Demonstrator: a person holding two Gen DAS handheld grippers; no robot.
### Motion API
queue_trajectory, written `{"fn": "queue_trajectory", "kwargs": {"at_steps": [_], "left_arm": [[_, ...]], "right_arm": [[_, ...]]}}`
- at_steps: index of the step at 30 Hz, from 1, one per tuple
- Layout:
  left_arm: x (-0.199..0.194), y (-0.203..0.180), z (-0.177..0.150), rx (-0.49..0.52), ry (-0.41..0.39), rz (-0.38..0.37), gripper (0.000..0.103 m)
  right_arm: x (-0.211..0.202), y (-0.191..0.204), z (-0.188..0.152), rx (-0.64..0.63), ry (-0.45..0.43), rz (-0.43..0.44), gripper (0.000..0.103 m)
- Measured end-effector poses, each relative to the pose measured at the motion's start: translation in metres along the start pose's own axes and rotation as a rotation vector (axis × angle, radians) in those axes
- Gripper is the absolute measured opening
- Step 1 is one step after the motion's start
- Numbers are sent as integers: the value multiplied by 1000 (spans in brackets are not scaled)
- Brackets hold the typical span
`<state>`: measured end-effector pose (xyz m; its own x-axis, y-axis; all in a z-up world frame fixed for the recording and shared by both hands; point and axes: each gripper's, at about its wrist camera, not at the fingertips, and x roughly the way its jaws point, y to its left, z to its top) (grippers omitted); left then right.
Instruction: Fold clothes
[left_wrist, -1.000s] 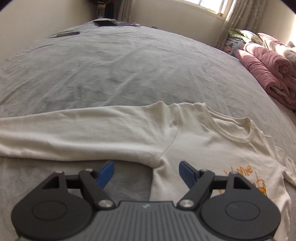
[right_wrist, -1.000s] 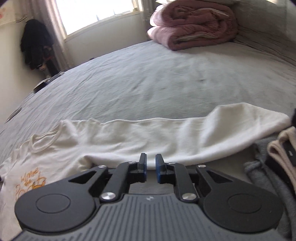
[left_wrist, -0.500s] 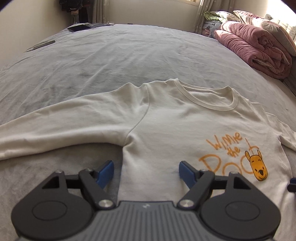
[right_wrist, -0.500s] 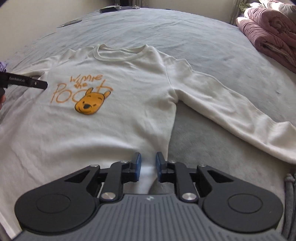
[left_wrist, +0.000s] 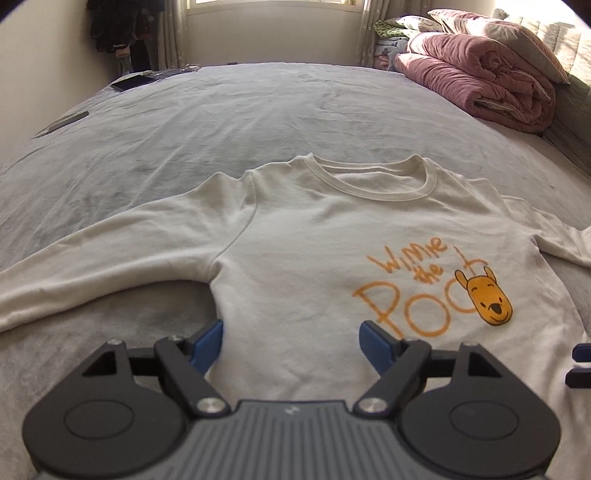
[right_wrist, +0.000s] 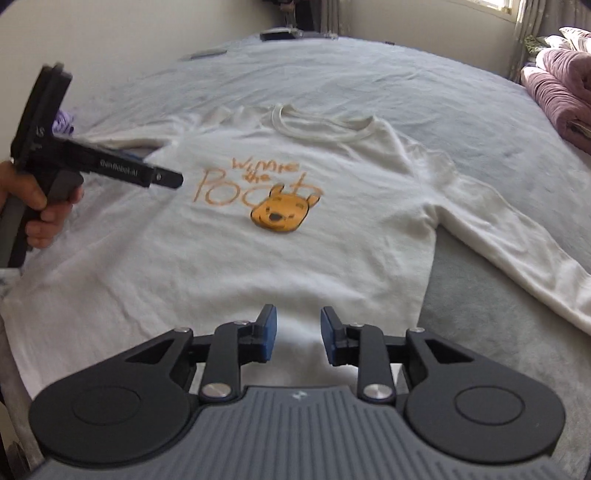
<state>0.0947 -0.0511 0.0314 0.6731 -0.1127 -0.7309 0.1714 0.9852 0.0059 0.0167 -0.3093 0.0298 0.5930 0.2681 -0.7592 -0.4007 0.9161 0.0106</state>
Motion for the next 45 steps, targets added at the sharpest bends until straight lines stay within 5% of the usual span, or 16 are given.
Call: {"fn": "queue_trajectory", "kwargs": {"at_steps": [4, 16, 23, 29, 33, 35, 39, 45], "left_arm": [[-2, -3, -4, 20, 2, 12, 81], [-20, -21, -28, 77, 53, 30, 83], [-21, -13, -29, 30, 75, 15, 83], [-24, -6, -29, -27, 119, -16, 85], [-23, -5, -29, -37, 122, -9, 86], [-21, -8, -31, -24, 111, 7, 88], [-20, -10, -29, -25, 94, 21, 89], [-17, -4, -18, -19, 62, 31, 89]], "right_arm": [[11, 18, -8, -20, 62, -27, 37], [-41, 33, -77, 152, 38, -133, 41], [-60, 56, -96, 190, 87, -186, 41], [-80, 55, -105, 220, 184, -137, 41], [-80, -11, -92, 493, 46, -169, 46], [-79, -44, -85, 630, -25, -185, 57], [-78, -110, -72, 901, -169, -215, 57], [-61, -155, -70, 1068, -234, -273, 57]]}}
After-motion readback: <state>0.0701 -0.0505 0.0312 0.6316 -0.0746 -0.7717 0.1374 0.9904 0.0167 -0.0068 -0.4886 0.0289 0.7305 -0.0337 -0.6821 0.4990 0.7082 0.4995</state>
